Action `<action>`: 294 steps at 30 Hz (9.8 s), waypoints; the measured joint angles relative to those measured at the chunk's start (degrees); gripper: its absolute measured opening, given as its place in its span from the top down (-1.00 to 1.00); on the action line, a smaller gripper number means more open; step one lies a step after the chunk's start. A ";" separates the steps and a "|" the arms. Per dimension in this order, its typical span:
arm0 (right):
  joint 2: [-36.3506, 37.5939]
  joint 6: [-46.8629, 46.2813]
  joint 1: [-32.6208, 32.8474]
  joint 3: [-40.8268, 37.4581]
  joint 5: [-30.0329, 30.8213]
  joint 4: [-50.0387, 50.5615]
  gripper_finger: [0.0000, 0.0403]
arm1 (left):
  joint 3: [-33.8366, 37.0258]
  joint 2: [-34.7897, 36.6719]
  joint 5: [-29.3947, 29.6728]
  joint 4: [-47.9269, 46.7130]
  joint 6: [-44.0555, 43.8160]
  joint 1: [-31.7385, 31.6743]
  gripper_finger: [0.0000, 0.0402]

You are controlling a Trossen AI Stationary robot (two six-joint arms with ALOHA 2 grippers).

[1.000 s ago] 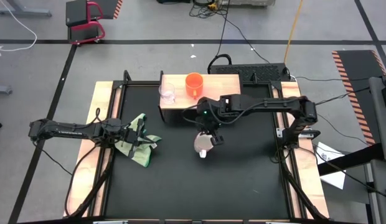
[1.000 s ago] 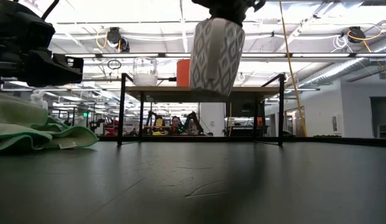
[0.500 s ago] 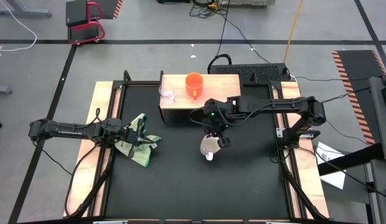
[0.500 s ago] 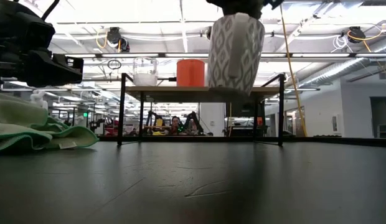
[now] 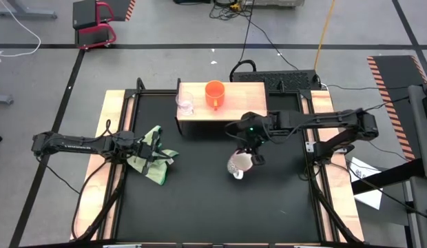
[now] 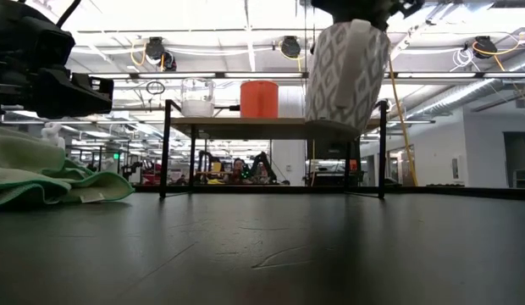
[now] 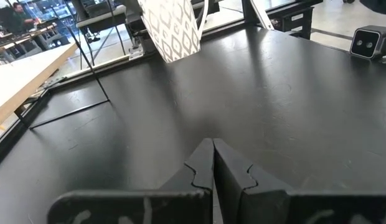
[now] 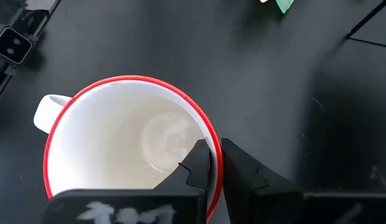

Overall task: Stack small to large cups/mugs on shelf
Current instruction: Put the white patterned mug on the shelf, then return to Home Position

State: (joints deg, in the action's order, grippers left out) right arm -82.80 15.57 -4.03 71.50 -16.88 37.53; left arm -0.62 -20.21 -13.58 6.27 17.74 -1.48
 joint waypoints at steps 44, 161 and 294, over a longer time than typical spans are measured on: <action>5.77 0.32 -8.70 -11.79 0.57 -9.87 0.93 | 0.00 0.00 0.00 -0.03 -0.97 0.00 0.95; -18.19 28.03 -38.38 41.07 3.17 34.90 0.94 | 0.00 -0.02 0.13 -1.38 1.51 0.02 0.95; 61.98 -19.45 -20.22 -61.41 -4.44 -44.42 1.00 | 0.02 0.04 6.12 6.05 2.51 3.21 0.95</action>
State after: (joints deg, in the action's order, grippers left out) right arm -20.82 -3.88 -24.25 10.09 -21.33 -6.89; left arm -0.60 -20.16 -7.46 12.32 20.25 1.74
